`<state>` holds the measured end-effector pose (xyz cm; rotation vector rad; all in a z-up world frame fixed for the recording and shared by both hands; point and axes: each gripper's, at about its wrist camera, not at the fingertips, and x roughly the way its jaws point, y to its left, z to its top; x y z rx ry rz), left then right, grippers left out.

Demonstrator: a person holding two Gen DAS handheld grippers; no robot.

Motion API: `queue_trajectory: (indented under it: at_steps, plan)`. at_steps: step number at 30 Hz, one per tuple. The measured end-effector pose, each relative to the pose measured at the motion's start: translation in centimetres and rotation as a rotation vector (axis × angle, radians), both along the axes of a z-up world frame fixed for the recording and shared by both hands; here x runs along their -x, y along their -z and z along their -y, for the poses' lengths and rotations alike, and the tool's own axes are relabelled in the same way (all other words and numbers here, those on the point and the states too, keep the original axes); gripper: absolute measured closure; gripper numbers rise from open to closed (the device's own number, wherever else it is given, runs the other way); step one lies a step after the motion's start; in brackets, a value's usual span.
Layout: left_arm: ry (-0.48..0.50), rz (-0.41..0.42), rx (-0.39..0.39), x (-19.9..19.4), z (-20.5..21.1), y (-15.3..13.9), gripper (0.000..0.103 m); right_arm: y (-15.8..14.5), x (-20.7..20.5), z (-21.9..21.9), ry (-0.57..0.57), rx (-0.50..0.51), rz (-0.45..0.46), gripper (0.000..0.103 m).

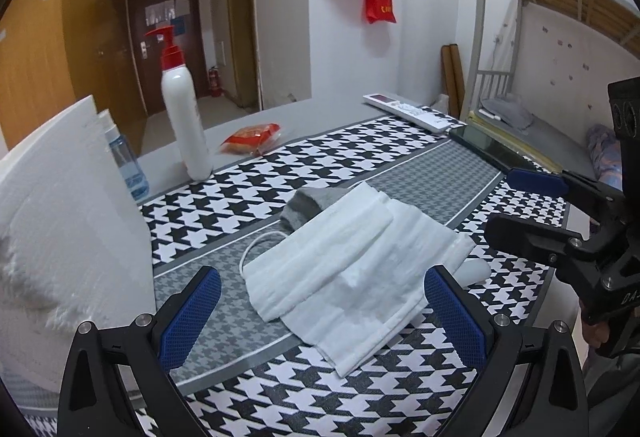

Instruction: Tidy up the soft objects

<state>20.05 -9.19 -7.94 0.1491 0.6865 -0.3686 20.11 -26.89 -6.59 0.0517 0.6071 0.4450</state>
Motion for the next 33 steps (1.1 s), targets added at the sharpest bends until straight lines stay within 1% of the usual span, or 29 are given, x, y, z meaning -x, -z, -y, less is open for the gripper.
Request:
queue_trajectory:
  at_steps: [3, 5, 12, 16, 19, 20, 21, 25, 27, 28, 29, 30, 31, 33]
  plan:
    - [0.014, -0.023, 0.007, -0.7, 0.1, 0.1, 0.006, 0.0, 0.0, 0.1, -0.001, 0.0, 0.001, 0.002]
    - [0.038, -0.035, 0.008, -0.9, 0.5, 0.2, 0.006, 0.0, 0.0, 0.1, 0.002, 0.002, 0.0, 0.002]
    - [0.094, -0.053, -0.027, -1.4, 1.8, 0.8, 0.02, 0.3, -0.3, 0.1, 0.009, 0.007, -0.012, 0.002]
    - [0.109, -0.078, -0.012, -1.9, 1.7, 1.2, 0.025, 0.4, -0.4, 0.2, 0.011, 0.011, -0.016, 0.002]
    - [0.119, -0.093, -0.002, -2.2, 1.6, 1.6, 0.031, 0.4, -0.4, 0.1, 0.01, 0.017, -0.018, 0.002]
    - [0.122, -0.101, -0.001, -2.3, 1.7, 1.8, 0.037, 0.4, -0.4, 0.1, 0.01, 0.019, -0.019, 0.002]
    - [0.123, -0.113, -0.003, -2.4, 1.7, 1.9, 0.044, 0.4, -0.5, 0.0, 0.009, 0.02, -0.021, 0.002]
    - [0.139, -0.122, 0.002, -2.3, 1.7, 2.0, 0.053, 0.6, -0.6, -0.2, 0.007, 0.023, -0.029, 0.002]
    - [0.148, -0.129, 0.004, -2.3, 1.8, 2.2, 0.064, 0.6, -0.7, -0.4, 0.004, 0.026, -0.03, 0.002]
    - [0.15, -0.132, 0.004, -2.3, 1.7, 2.3, 0.067, 0.6, -0.7, -0.5, 0.001, 0.029, -0.029, 0.002]
    - [0.15, -0.133, 0.005, -2.3, 1.7, 2.3, 0.076, 0.6, -0.7, -0.6, -0.001, 0.031, -0.028, 0.002]
    - [0.155, -0.132, 0.006, -2.3, 1.7, 2.4, 0.088, 0.6, -0.6, -0.6, -0.002, 0.033, -0.028, 0.002]
    - [0.161, -0.125, 0.006, -2.1, 1.7, 2.3, 0.092, 0.5, -0.7, -0.7, -0.002, 0.035, -0.028, 0.002]
    - [0.149, -0.112, 0.01, -2.0, 1.5, 2.1, 0.092, 0.5, -0.7, -0.7, 0.0, 0.038, -0.028, 0.002]
